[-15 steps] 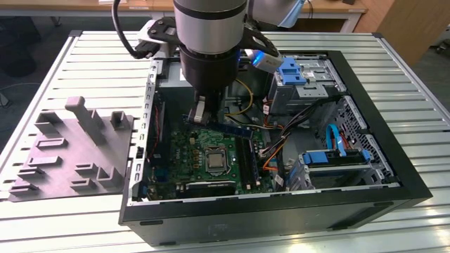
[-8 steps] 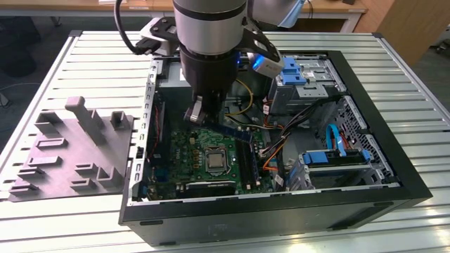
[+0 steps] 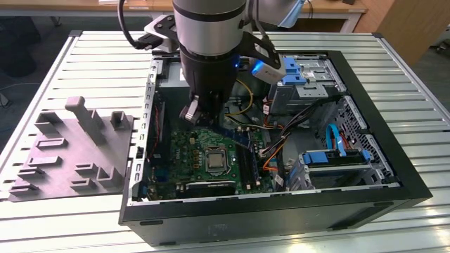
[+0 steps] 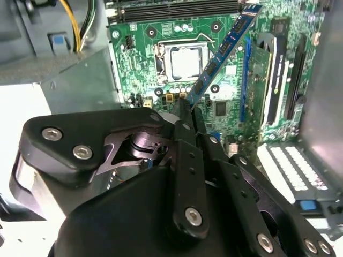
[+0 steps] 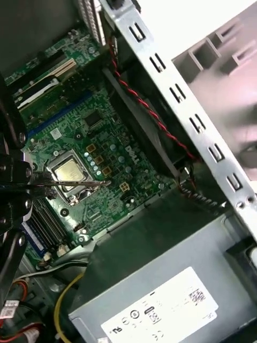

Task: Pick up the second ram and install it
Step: 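Insert the second ram into the second slot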

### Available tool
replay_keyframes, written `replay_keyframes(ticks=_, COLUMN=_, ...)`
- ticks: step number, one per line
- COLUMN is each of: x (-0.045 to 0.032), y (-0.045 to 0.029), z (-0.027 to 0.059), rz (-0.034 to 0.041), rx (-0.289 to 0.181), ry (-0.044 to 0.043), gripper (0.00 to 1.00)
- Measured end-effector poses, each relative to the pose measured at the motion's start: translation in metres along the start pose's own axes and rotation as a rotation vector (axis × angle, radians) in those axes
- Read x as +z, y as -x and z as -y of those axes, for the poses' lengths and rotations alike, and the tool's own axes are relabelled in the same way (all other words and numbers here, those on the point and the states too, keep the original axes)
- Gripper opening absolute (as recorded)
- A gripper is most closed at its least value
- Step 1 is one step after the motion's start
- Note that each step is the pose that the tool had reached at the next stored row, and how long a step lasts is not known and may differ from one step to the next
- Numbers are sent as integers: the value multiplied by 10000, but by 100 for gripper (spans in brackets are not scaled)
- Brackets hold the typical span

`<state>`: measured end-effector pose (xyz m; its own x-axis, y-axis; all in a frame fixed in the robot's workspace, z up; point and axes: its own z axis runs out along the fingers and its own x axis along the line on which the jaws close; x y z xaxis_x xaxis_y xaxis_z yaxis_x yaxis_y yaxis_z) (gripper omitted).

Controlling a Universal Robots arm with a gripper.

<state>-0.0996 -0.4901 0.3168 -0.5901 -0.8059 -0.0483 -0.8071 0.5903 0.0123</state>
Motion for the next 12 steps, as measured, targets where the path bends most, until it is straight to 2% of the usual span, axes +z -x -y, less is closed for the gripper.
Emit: replay_keyframes(ticks=12, x=16, y=-1, z=0, rz=27, rx=2182, ry=-105, gripper=14)
